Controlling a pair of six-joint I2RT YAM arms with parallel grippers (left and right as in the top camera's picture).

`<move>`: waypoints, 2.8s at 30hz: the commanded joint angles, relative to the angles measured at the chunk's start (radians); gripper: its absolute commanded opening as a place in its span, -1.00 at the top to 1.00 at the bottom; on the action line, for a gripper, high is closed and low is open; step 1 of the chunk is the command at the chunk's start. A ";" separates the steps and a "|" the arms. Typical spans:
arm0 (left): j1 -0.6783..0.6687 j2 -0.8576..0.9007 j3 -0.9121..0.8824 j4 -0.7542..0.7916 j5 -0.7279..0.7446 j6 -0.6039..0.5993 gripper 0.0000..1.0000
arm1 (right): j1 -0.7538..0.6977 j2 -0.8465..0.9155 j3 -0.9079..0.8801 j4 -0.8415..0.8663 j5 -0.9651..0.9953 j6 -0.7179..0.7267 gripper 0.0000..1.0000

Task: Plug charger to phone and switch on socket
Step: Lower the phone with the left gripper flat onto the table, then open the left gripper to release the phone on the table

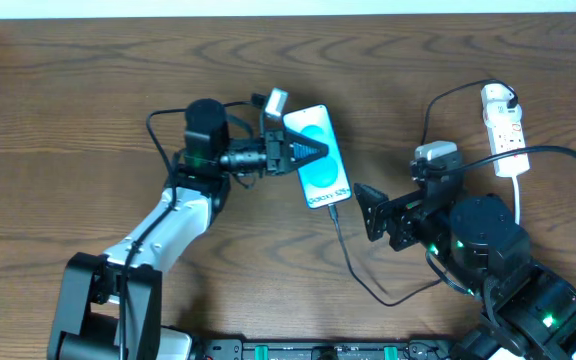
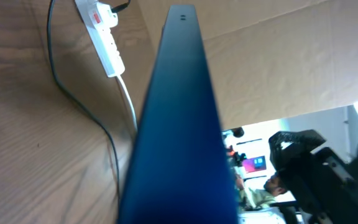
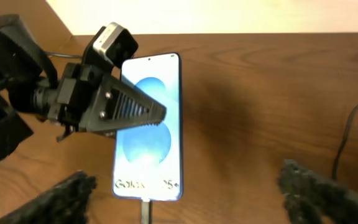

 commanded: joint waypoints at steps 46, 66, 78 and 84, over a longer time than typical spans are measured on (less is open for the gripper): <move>-0.199 0.681 0.716 -0.861 -0.321 0.607 0.75 | -0.005 -0.139 0.020 -0.076 0.280 0.091 -0.99; -0.205 0.681 0.716 -0.894 -0.431 0.607 0.30 | -0.005 -0.122 0.020 -0.079 0.280 0.096 -0.98; -0.205 0.681 0.716 -0.969 -0.565 0.607 0.24 | -0.005 -0.122 0.020 -0.099 0.280 0.096 -0.98; -0.205 0.681 0.716 -0.990 -0.638 0.607 -0.05 | -0.005 -0.122 0.020 -0.113 0.280 0.096 -0.98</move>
